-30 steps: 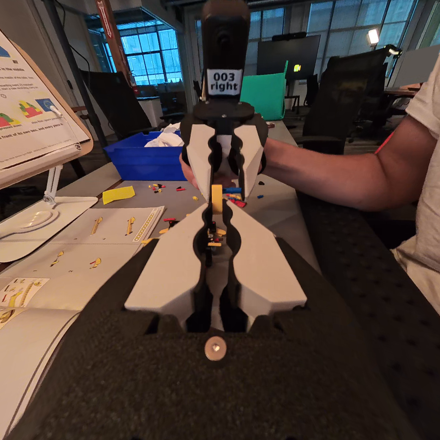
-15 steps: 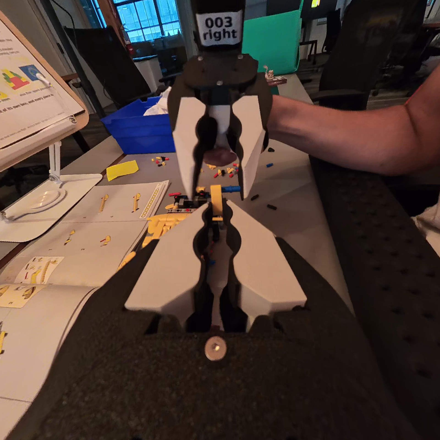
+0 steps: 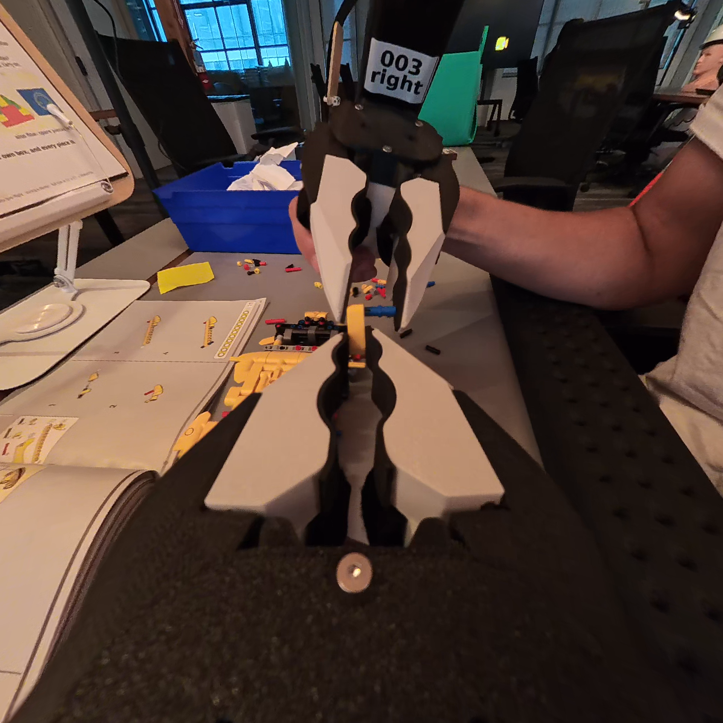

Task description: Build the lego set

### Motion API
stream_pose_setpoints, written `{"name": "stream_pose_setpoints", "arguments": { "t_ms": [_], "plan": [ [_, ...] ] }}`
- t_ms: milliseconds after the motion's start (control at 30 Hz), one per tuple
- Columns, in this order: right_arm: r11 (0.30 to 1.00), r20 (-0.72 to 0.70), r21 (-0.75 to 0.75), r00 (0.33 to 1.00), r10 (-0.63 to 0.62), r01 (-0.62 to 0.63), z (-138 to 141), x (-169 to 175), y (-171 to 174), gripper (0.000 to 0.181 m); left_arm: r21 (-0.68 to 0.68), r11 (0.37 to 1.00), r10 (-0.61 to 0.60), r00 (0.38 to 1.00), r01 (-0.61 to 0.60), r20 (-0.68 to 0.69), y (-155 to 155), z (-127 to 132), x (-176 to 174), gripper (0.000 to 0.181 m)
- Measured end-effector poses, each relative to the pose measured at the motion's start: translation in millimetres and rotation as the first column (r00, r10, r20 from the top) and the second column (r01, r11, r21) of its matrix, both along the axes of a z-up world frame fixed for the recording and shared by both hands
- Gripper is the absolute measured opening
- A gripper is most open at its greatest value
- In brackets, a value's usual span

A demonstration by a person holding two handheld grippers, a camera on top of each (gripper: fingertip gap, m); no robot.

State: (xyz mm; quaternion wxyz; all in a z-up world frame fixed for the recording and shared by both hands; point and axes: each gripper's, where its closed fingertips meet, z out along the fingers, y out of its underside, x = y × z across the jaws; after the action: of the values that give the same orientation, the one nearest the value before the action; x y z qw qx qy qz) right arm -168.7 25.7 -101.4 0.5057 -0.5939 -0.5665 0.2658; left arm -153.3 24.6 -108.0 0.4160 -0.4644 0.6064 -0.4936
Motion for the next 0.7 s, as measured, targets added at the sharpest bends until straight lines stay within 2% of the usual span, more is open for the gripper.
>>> {"name": "stream_pose_setpoints", "arguments": {
  "t_ms": [200, 233, 367, 467, 600, 700],
  "plan": [
    [1.000, 0.029, -0.017, 1.000, -0.003, 0.004, -5.1, 1.5, 2.2, 0.023, 0.057, 0.998, 0.025, 1.000, -0.024, -0.016, 1.5, -4.2, 1.4, 0.006],
    [1.000, 0.028, -0.004, 0.999, -0.017, 0.017, -3.8, 2.4, 4.5, 0.015, 0.060, 0.998, 0.026, 1.000, -0.025, -0.013, 0.7, -3.4, 1.8, 0.006],
    [1.000, 0.035, -0.022, 0.999, -0.005, 0.005, -6.3, 4.9, 2.0, 0.015, 0.076, 0.997, 0.024, 1.000, -0.022, -0.017, -2.2, -5.2, 4.0, 0.006],
    [1.000, -0.012, -0.015, 1.000, -0.003, 0.003, 3.2, 4.4, 1.9, 0.015, 0.045, 0.999, 0.026, 0.999, -0.027, 0.025, -2.2, 4.0, 4.0, 0.007],
    [0.999, -0.171, -0.007, 0.985, -0.032, 0.032, 22.2, 3.4, 10.4, 0.015, -0.047, 0.998, 0.051, 0.992, -0.046, 0.112, 5.4, 23.0, 1.2, 0.007],
    [0.998, -0.207, -0.063, 0.977, -0.041, 0.029, 18.8, 3.0, 14.1, 0.015, 0.004, 0.997, 0.074, 0.992, -0.074, 0.105, 9.5, 20.3, 0.3, 0.007]
  ]
}}
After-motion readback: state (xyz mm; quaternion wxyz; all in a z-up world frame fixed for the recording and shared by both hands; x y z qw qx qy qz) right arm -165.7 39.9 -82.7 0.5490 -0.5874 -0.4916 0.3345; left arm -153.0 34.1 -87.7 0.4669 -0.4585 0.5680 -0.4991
